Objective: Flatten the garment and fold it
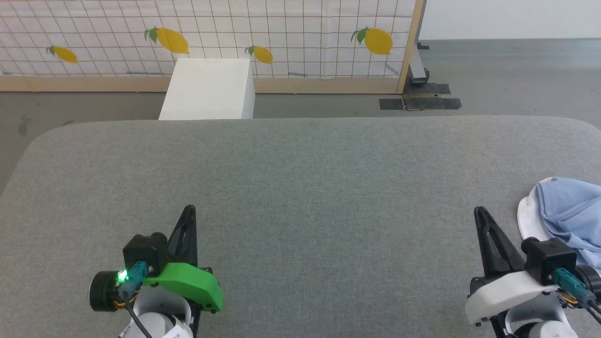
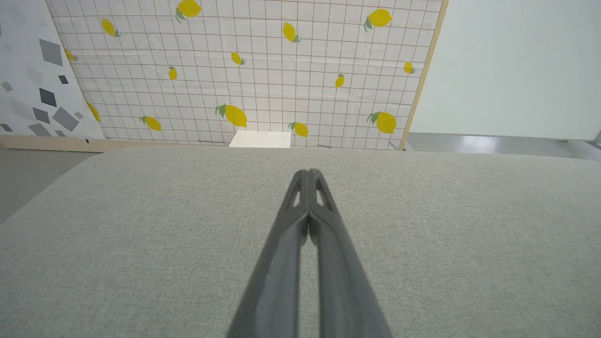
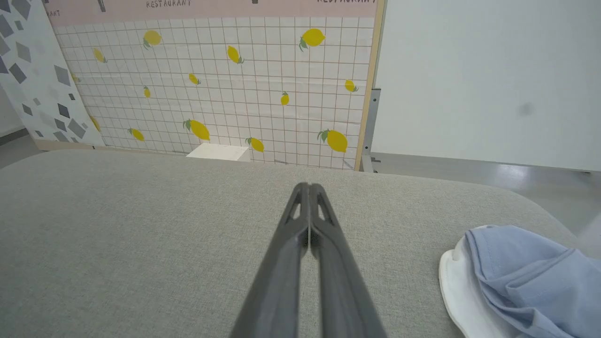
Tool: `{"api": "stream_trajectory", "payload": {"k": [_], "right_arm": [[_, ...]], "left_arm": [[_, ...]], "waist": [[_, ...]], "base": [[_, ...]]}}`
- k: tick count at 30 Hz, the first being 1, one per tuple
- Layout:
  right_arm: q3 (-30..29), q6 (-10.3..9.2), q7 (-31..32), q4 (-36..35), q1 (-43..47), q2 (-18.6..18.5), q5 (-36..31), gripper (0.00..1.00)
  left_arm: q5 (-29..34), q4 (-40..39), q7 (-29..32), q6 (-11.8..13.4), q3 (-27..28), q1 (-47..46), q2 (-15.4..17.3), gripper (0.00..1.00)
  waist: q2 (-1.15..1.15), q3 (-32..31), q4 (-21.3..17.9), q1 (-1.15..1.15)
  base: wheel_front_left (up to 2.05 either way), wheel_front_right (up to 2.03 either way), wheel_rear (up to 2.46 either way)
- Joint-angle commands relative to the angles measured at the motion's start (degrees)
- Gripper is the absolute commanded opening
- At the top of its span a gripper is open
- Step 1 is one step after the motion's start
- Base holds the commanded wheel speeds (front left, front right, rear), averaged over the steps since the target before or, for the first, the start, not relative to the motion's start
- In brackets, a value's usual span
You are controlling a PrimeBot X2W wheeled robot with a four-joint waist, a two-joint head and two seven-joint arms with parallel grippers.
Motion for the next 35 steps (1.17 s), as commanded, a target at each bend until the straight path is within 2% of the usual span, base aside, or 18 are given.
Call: {"api": "stream_trajectory", "payload": {"k": [1, 35], "right_arm": [[0.22, -0.05, 0.39, -0.34, -0.66, 0.06, -0.57, 0.00], [1.74, -0.08, 2.76, -0.70, -1.09, 0.08, -1.93, 0.00]], "left_arm": [[1.15, -0.49, 0.32, 0.34, 0.20, 1.00, -0.29, 0.00], [5.40, -4.85, 4.25, 1.42, 2.01, 3.03, -0.45, 0.00]], "waist": [[0.00, -0.02, -0.04, 0.00], [0.00, -0.41, -1.05, 0.00]], "base": [[0.00, 0.00, 0.00], [0.00, 0.00, 0.00]]}}
